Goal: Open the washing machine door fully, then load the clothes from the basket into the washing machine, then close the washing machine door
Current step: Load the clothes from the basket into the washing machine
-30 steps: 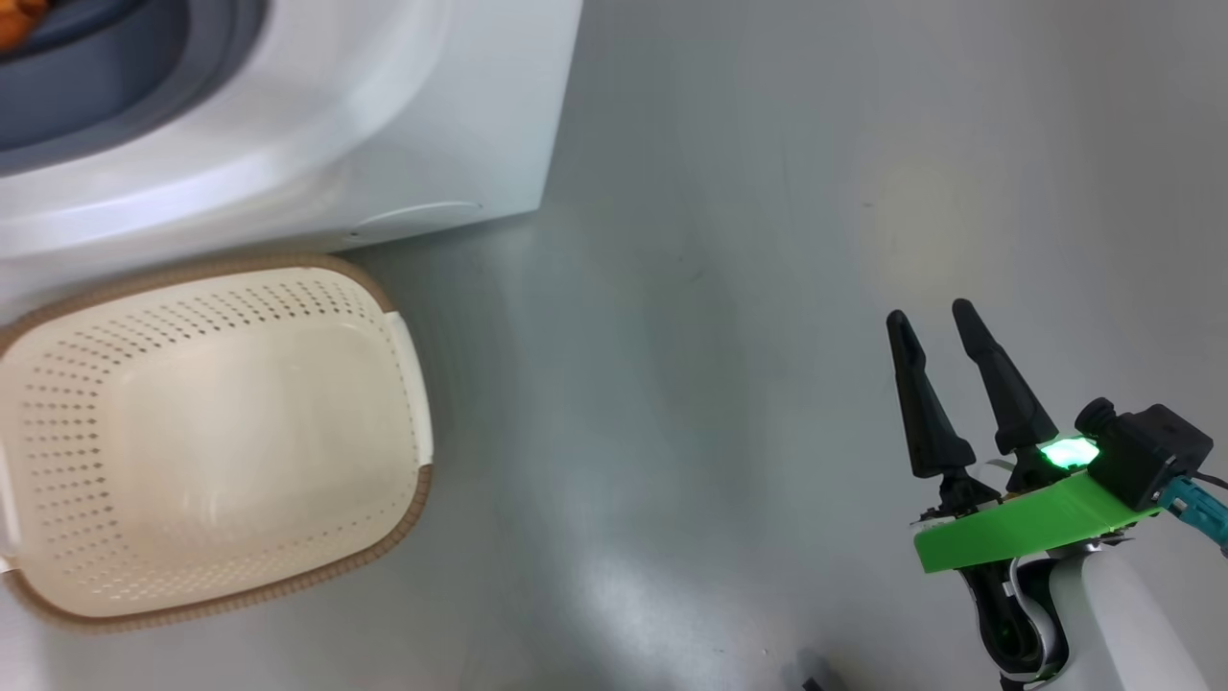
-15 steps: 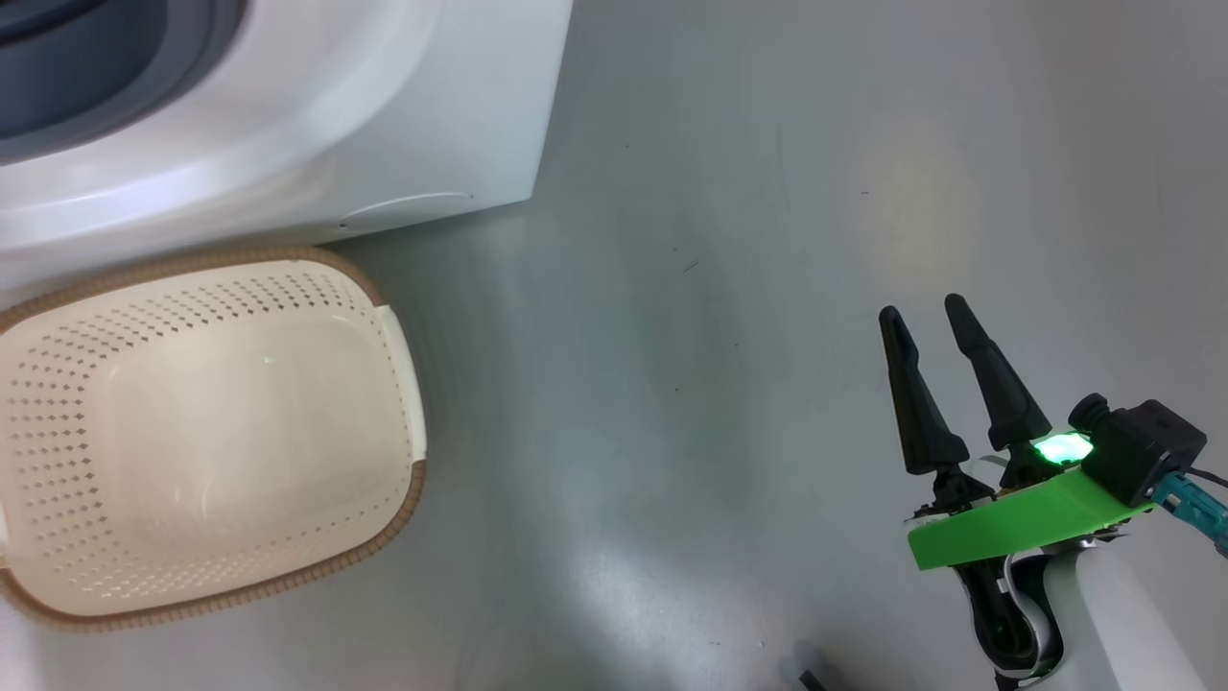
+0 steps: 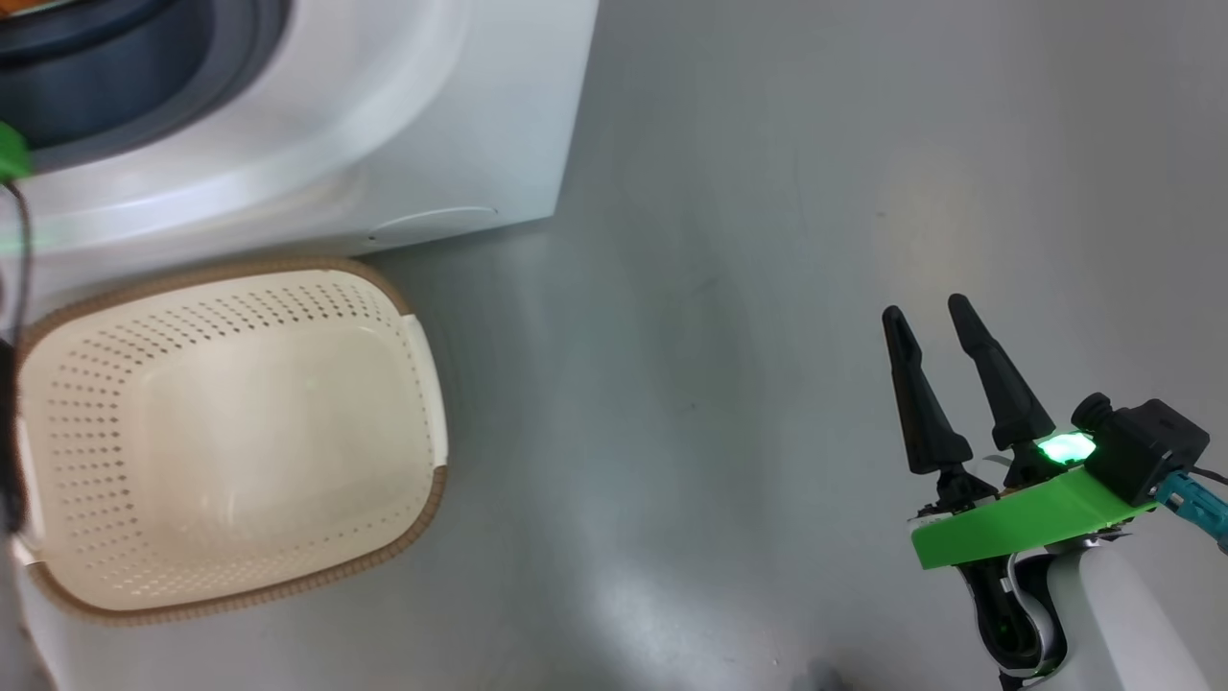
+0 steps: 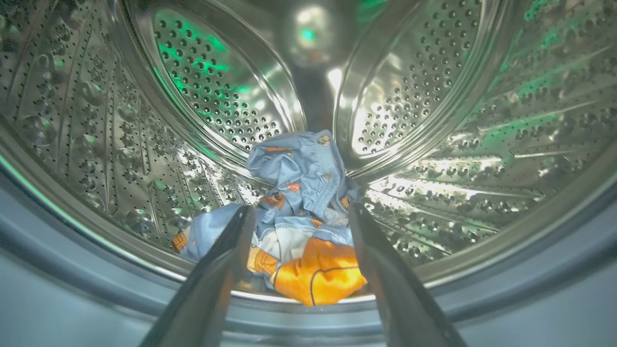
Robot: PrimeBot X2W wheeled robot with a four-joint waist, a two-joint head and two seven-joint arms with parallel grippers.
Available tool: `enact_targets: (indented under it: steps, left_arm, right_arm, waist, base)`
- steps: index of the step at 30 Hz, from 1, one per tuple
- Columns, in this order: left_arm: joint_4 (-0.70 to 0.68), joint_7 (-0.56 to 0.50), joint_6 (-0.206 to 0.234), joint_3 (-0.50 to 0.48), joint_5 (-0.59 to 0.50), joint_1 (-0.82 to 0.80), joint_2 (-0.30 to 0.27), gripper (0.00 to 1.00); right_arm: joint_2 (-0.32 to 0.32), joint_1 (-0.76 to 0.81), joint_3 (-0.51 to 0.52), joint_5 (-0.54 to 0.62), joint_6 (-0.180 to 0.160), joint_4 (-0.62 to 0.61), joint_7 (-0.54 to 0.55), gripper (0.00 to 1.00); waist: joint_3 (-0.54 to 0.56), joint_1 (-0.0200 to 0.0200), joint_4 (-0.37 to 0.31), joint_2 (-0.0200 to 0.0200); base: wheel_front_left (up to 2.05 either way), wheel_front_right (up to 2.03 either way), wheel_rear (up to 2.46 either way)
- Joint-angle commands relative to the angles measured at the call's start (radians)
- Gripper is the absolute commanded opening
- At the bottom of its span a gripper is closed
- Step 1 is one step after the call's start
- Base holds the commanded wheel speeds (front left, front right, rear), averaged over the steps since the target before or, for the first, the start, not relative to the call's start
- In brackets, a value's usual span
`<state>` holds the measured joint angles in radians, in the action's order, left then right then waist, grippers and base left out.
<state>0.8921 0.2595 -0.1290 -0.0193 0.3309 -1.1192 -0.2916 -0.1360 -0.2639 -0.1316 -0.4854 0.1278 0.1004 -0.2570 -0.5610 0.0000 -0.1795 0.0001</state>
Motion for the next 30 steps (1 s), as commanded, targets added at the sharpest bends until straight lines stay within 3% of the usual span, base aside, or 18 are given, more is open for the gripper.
enact_targets:
  steps: [1, 20, 30]
  left_arm:
    - [-0.031, 0.002, -0.002, -0.016, -0.005, 0.024, -0.045, 1.0]
    - [-0.314, 0.002, -0.002, -0.101, -0.059, 0.504, 0.115, 1.0]
    - [-0.431, 0.002, -0.002, -0.109, -0.072, 0.747, 0.158, 1.0]
  right_arm:
    - [-0.011, 0.018, -0.016, 0.01, 0.003, -0.019, -0.005, 1.0]
    - [-0.076, 0.109, 0.003, 0.009, 0.003, 0.013, -0.005, 1.0]
    - [-0.102, 0.18, 0.005, 0.0, 0.003, 0.036, -0.005, 1.0]
  waist:
    - [0.014, 0.0, 0.013, -0.0001]
    - [0.207, 0.0, 0.12, -0.0001]
    - [0.331, 0.0, 0.158, -0.0001]
  base:
    - [0.0, 0.0, 0.0]
    - [0.0, 0.0, 0.0]
    - [0.0, 0.0, 0.0]
